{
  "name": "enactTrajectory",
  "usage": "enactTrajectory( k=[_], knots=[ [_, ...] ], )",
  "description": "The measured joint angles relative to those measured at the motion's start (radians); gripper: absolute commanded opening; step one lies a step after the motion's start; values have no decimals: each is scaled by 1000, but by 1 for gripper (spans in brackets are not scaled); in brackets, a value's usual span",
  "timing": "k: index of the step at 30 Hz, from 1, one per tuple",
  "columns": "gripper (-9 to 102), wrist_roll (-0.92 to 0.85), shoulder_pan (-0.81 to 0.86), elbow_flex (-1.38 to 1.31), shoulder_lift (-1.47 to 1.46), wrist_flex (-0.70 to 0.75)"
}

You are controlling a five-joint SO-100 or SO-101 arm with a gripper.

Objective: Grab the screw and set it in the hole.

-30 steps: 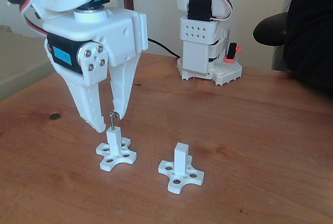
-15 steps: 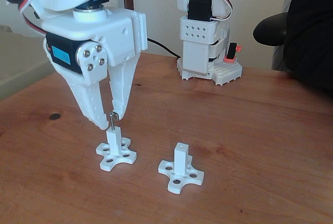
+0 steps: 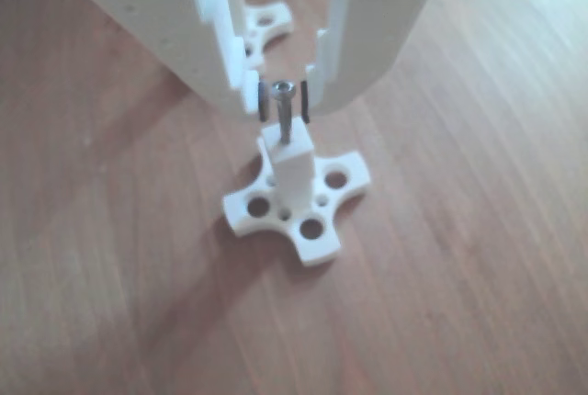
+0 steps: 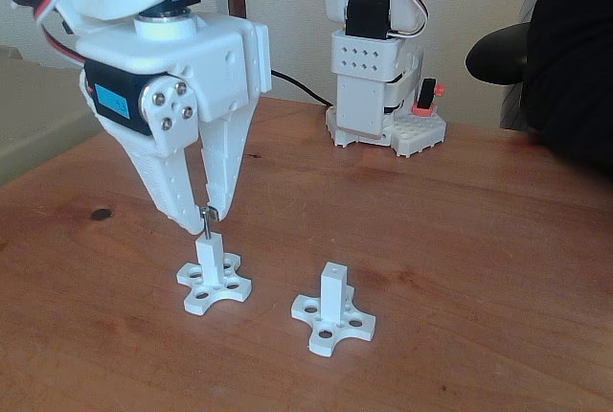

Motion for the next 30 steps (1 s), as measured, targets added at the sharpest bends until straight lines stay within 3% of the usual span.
enactTrajectory(
  k=[14, 30],
  knots=[
    [-4, 0, 0, 0, 0, -21],
    [-4, -14, 12, -18, -5, -18]
  ],
)
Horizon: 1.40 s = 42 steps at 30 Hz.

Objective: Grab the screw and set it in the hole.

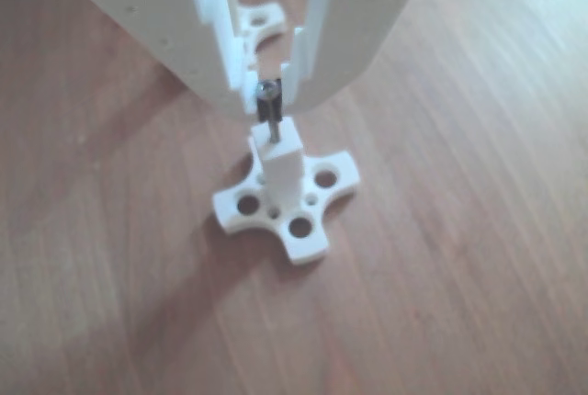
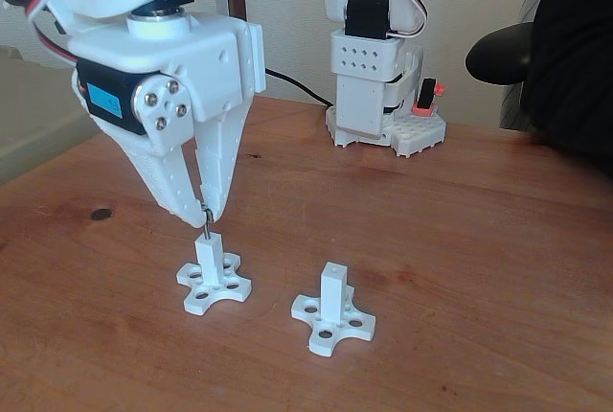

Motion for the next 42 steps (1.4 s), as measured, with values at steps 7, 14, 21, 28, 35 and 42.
enactTrajectory(
  k=[7, 14, 21, 28, 35, 42],
  knots=[
    [-4, 0, 2, -58, 2, 38],
    [-4, 35, -101, -58, 89, 114],
    [-4, 74, -245, 32, 245, 112],
    [-4, 80, -304, 121, 281, 74],
    [-4, 87, -331, 184, 281, 9],
    [-4, 87, -333, 184, 270, -9]
  ],
)
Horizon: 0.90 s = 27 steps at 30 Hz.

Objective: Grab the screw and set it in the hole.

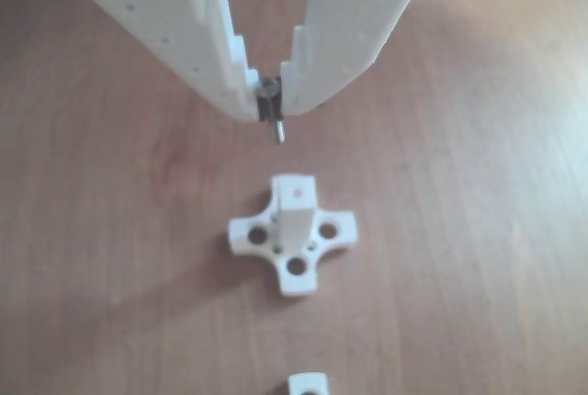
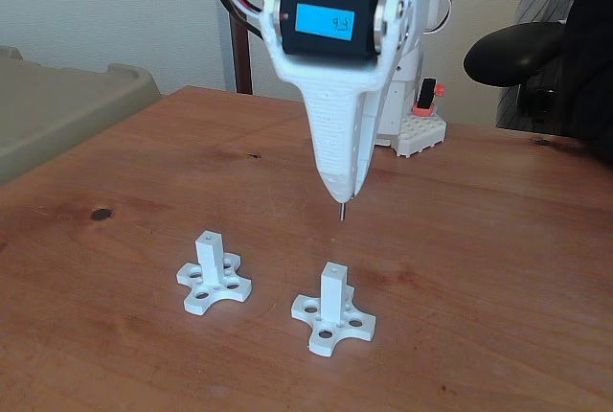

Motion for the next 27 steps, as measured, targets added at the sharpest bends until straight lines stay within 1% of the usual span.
enactTrajectory(
  k=[12, 27],
  knots=[
    [-4, 0, 0, 0, -72, -31],
    [-4, 0, 0, 0, -106, -35]
  ],
)
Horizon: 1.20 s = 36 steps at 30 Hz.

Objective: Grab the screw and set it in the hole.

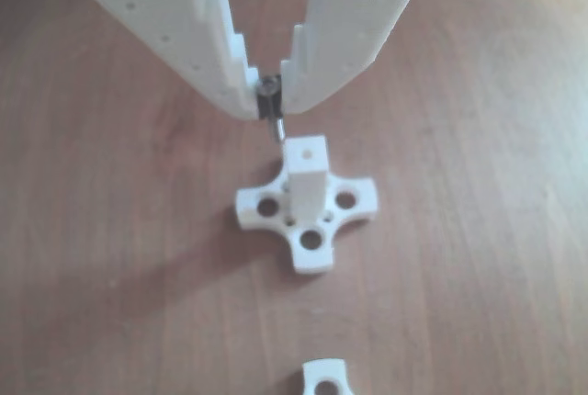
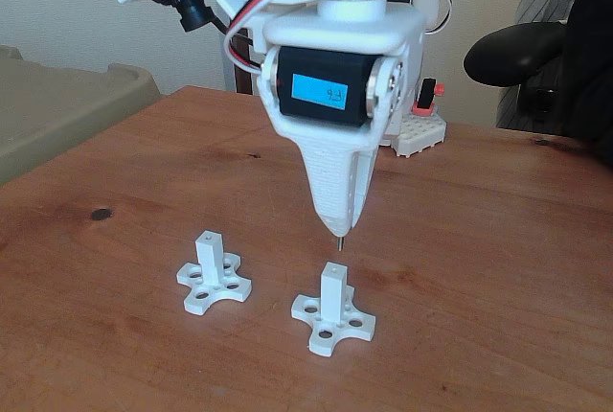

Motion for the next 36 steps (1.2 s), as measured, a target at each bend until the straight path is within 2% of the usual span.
enactTrajectory(
  k=[36],
  knots=[
    [-4, 0, 0, -55, -69, 2]
  ],
)
